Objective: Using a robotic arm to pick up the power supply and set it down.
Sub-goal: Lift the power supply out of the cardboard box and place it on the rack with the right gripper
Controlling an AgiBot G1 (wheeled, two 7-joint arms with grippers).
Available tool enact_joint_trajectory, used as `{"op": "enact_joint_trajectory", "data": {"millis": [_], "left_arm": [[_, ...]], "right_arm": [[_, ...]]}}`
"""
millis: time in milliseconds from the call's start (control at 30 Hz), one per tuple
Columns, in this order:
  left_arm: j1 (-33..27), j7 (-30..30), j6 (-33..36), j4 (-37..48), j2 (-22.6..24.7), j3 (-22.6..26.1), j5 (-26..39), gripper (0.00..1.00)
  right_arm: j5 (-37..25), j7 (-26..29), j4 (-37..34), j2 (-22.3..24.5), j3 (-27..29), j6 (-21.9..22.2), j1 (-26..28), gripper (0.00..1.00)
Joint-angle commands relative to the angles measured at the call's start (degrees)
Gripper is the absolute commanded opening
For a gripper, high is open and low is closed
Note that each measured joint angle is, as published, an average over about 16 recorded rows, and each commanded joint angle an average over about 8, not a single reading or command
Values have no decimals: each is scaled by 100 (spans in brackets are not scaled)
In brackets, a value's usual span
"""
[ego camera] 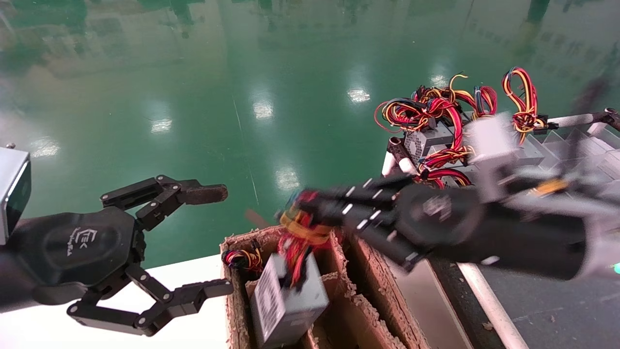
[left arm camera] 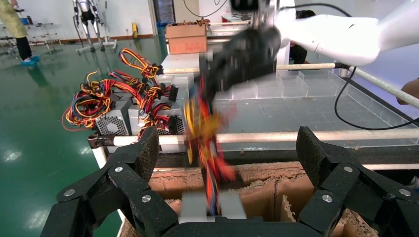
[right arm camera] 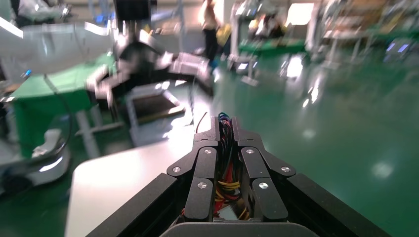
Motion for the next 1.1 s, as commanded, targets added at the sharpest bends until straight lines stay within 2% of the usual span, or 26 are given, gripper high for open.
{"op": "enact_joint_trajectory", "data": {"millis": [33,233,467,800,1100], "left_arm": [[0,0,0,0,0,0,0,100],[0,0,0,0,0,0,0,100],[0,0,0,0,0,0,0,100],[0,0,0,0,0,0,0,100],[0,0,0,0,0,0,0,100]], "right_arm": [[210,2,71,134,157,-11,-20,0],[563,-110,-114,621,572,-64,121,0],[700,-292,-676,1144,879,-193,326,0],[575,-709,-1816,1995,1026,-611,521,0],[772,-1060,-2676,2622,997,-733,417,0]]}}
